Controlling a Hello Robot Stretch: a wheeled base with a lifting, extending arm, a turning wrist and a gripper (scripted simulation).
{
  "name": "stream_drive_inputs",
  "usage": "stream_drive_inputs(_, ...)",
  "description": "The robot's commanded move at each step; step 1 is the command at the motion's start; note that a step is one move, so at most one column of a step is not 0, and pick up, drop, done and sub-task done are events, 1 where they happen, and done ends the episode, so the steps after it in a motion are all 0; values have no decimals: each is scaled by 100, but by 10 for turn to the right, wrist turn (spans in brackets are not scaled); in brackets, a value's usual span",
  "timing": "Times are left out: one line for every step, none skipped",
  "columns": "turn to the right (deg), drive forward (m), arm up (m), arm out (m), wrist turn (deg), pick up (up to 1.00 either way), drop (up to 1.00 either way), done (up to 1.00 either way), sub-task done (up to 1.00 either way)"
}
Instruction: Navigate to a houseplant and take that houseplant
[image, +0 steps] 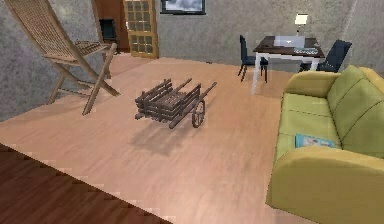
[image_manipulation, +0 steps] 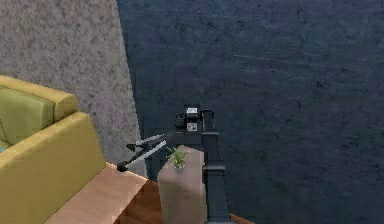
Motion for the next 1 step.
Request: stream_drive_inputs(0, 0, 0, 0, 450, 0, 0, 0, 0)
